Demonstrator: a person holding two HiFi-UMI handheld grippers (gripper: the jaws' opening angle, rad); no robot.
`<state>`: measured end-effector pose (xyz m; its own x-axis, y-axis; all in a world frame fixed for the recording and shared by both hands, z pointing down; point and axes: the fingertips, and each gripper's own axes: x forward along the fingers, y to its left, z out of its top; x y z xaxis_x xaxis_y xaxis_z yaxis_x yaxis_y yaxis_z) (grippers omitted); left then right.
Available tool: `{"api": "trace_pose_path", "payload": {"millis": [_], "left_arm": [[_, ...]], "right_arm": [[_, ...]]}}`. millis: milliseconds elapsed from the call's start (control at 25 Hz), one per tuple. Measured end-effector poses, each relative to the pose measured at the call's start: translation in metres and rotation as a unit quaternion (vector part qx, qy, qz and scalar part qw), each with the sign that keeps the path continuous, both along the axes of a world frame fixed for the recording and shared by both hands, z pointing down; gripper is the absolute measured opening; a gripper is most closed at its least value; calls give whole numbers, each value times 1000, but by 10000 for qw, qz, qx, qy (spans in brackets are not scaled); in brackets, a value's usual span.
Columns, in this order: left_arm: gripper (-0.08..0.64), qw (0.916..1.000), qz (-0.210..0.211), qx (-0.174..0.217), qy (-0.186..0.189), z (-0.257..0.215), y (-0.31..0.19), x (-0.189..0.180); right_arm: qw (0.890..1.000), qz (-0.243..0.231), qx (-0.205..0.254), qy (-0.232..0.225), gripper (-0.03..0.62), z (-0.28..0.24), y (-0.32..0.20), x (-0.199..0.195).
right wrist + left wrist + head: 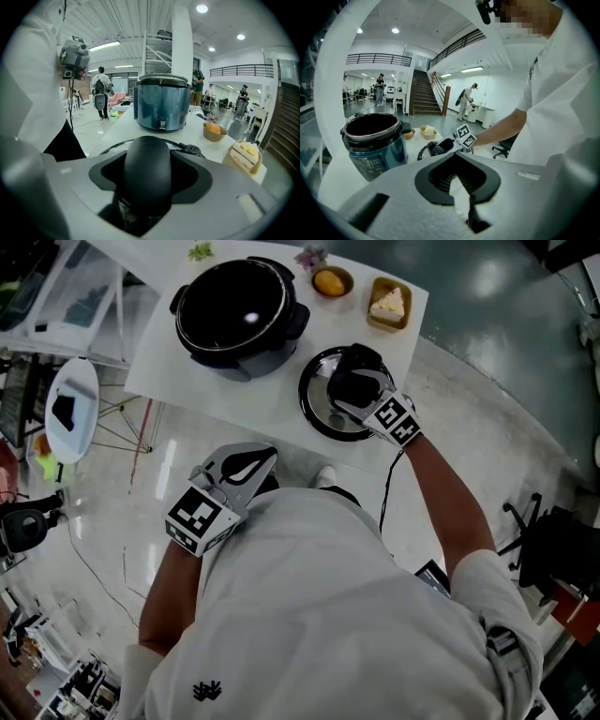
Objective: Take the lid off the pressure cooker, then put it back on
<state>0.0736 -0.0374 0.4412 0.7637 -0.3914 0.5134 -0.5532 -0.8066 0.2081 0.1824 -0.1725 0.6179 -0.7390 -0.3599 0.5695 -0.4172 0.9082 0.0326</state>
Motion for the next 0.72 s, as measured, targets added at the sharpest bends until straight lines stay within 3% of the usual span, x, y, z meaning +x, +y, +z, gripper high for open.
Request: {"api": "trace_pose_path", "payload": {"millis": [440,720], "left_arm": [[8,9999,24,101,55,-7,-1,-7],[8,9996,97,189,188,-13,-2,-8]], "right_arm": [[9997,156,-149,113,291,-6,-3,-2],[9997,206,-129,17,291,-41,0,4]]}}
